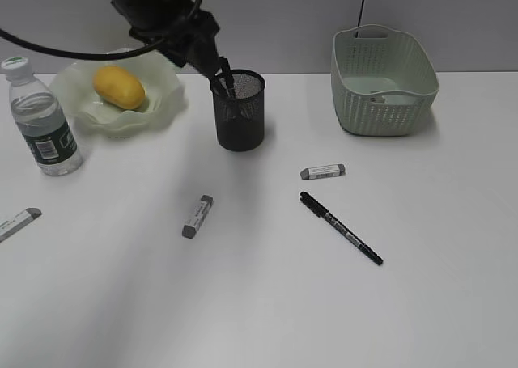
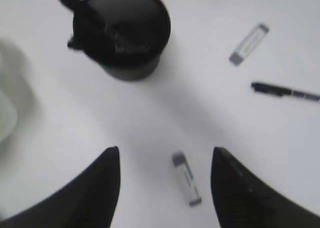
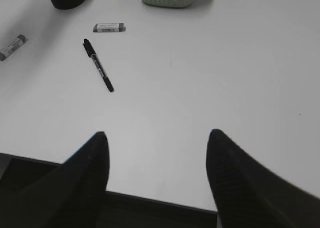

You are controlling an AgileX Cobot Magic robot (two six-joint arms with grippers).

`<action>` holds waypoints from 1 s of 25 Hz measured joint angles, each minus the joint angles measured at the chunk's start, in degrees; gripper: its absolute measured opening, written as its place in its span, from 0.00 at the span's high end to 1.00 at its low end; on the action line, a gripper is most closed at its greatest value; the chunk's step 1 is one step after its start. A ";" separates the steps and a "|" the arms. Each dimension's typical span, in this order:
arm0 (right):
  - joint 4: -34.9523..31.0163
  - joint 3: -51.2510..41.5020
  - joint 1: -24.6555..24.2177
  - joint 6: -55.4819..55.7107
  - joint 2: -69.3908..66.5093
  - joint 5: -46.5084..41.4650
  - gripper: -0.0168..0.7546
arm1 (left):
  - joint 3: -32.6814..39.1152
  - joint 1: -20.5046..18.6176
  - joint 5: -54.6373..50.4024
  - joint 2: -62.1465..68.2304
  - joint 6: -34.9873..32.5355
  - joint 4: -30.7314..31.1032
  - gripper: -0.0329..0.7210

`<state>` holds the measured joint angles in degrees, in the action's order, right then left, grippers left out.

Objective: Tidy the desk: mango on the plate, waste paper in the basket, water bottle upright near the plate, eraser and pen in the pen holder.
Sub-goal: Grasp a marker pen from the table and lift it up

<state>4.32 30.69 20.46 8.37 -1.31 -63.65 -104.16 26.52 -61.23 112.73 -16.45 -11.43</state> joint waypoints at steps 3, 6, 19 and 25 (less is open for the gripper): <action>0.00 0.00 0.00 0.00 0.00 0.00 0.34 | 0.00 -0.13 -6.70 0.01 3.07 4.89 0.37; 0.00 0.00 0.00 0.00 0.00 0.00 0.34 | 0.00 -1.24 -8.24 0.01 4.51 7.15 0.37; 0.00 0.00 0.00 0.07 0.00 0.00 0.34 | 21.76 -12.56 -6.51 -16.13 7.27 7.16 0.37; 0.00 0.00 0.00 0.14 0.00 0.00 0.34 | 42.73 -18.37 4.40 -33.62 7.44 4.03 0.37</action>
<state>4.32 30.69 20.46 8.52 -1.31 -63.65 -61.43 8.15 -56.82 79.11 -9.01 -7.40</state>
